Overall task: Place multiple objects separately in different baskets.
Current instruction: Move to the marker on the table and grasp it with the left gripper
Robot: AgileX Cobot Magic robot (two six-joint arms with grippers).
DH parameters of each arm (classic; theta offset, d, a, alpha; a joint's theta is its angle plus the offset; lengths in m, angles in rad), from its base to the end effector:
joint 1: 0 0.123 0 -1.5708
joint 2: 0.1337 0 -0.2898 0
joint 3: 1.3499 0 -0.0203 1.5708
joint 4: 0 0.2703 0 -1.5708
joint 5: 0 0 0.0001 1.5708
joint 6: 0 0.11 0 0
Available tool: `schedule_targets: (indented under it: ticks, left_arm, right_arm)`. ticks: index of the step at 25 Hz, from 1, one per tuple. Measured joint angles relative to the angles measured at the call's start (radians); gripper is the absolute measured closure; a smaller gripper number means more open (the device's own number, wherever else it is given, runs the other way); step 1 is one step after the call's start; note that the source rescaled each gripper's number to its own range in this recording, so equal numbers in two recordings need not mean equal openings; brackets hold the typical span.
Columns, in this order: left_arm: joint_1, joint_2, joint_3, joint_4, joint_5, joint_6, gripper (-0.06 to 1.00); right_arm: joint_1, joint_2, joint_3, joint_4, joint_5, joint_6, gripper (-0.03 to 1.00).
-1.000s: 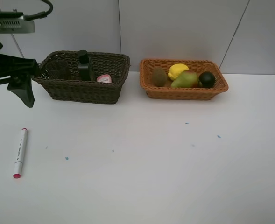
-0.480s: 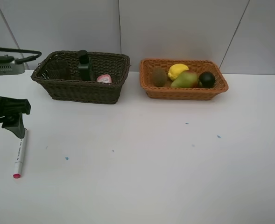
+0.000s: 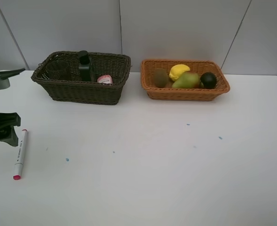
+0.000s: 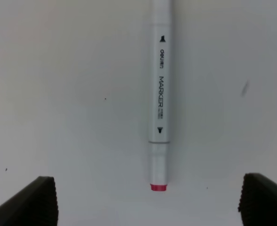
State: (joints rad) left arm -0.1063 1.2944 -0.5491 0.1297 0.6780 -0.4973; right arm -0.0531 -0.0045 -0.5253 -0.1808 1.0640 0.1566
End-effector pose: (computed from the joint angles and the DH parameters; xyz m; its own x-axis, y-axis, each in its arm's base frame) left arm 0.2106 -0.0135 0.1540 -0.9248 -0.2880 -0.2486 -0.2928 0.9560 -0.0185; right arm 0.0186 -0.0183 0.2869 -0.4111 0.0891 -0.9072 0.2230 0.9748 -0.0052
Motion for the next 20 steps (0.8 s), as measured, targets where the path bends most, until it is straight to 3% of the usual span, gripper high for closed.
schedule_targets:
  ticks: [6, 12, 20]
  left_arm:
    - [0.051, 0.003, 0.021, 0.000, -0.039, 0.020, -0.05]
    - [0.052, 0.118, 0.022, 0.000, -0.098, 0.031, -0.05]
    - [0.052, 0.306, 0.022, -0.025, -0.274, 0.069, -0.05]
  right_arm:
    - [0.000, 0.000, 0.000, 0.000, 0.000, 0.000, -0.03]
    - [0.000, 0.000, 0.000, 0.000, 0.000, 0.000, -0.03]
    - [0.000, 0.000, 0.000, 0.000, 0.000, 0.000, -0.03]
